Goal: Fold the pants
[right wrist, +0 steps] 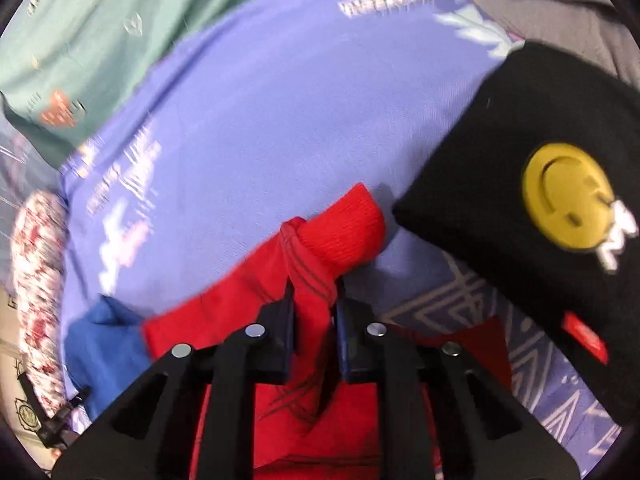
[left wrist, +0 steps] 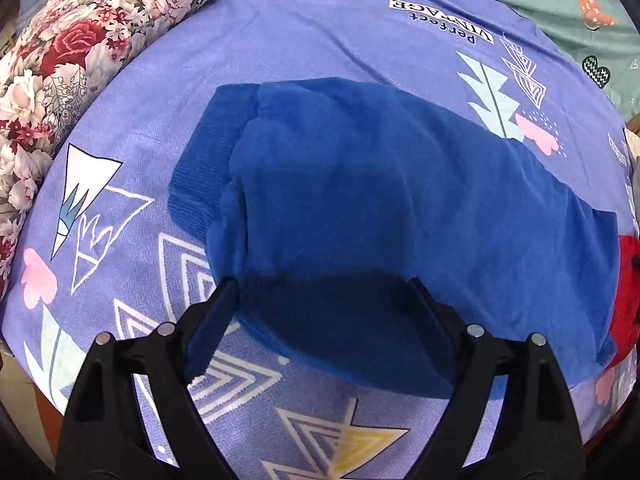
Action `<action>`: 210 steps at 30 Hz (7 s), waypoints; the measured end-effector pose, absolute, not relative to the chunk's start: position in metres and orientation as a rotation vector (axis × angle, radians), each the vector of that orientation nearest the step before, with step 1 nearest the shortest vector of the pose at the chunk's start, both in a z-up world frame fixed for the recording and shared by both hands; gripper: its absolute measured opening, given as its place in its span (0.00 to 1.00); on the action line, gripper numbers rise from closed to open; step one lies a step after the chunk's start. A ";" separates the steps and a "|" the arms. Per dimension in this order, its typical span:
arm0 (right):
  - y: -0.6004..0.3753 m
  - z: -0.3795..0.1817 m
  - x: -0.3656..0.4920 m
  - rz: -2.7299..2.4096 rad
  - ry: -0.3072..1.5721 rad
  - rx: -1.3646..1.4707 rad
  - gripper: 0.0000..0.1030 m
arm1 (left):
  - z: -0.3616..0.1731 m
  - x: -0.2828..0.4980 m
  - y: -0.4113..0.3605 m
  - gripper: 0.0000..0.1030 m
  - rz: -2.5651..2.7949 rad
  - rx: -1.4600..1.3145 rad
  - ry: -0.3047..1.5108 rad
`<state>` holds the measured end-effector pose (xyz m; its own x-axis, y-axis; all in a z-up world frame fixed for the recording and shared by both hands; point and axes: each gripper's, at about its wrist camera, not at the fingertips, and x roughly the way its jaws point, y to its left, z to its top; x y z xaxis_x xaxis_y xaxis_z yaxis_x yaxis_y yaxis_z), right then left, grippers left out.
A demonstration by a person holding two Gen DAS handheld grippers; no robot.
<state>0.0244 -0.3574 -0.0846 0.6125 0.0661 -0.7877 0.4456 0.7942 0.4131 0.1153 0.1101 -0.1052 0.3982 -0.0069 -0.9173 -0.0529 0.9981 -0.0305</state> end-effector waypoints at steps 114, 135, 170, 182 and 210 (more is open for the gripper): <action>-0.368 -0.093 -0.089 -0.182 0.883 0.853 0.75 | -0.095 0.143 0.169 0.56 0.056 -0.277 1.153; -0.378 -0.120 -0.079 -0.105 0.856 0.960 0.68 | -0.085 0.116 0.057 0.78 -0.092 0.056 1.121; -0.134 -0.074 0.039 0.355 1.088 0.499 0.57 | -0.076 0.082 0.109 0.79 -0.088 -0.057 1.064; -0.182 -0.055 0.018 0.355 1.007 0.550 0.29 | -0.062 0.085 0.079 0.79 -0.151 -0.024 1.036; -0.173 -0.059 0.104 0.300 0.989 0.327 0.29 | -0.090 0.097 -0.002 0.88 -0.365 0.008 1.121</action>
